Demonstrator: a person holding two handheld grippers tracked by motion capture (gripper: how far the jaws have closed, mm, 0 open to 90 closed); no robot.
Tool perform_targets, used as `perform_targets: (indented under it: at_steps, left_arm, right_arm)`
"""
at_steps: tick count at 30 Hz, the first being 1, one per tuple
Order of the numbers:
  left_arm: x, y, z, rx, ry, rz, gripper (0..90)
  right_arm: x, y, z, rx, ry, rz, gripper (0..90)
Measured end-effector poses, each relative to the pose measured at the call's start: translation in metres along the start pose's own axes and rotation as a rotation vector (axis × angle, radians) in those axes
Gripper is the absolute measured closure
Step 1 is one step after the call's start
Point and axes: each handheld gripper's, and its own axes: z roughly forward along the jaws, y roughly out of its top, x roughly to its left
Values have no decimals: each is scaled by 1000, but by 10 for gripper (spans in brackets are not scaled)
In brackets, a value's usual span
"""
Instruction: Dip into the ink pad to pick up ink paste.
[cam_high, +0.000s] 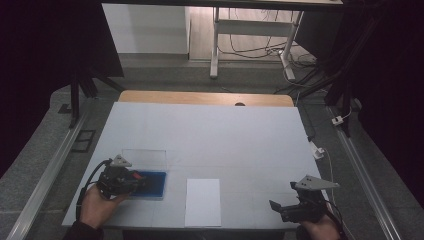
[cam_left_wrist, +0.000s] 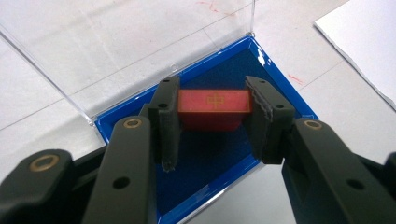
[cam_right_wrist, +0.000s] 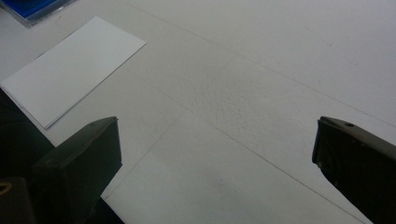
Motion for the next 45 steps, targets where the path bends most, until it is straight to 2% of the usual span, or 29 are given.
perform_targets:
  at_steps: [3, 17, 23, 33, 45]
  left_arm:
    - [-2, 1, -4, -13, 14, 16, 586]
    - [-8, 3, -18, -97, 2, 25, 586]
    - [-13, 6, -20, -114, -21, 34, 586]
    - [-28, 14, -22, -131, -58, 89, 586]
    - [-45, 22, -21, -134, -77, 150, 586]
  right_arm:
    - [0, 0, 0, 0, 0, 0, 14]
    - [0, 0, 0, -1, 0, 4, 14]
    - [-1, 0, 0, 0, 1, 7, 14]
    - [-1, 0, 0, 1, 3, 12, 14]
    - [-1, 0, 0, -1, 4, 11, 14]
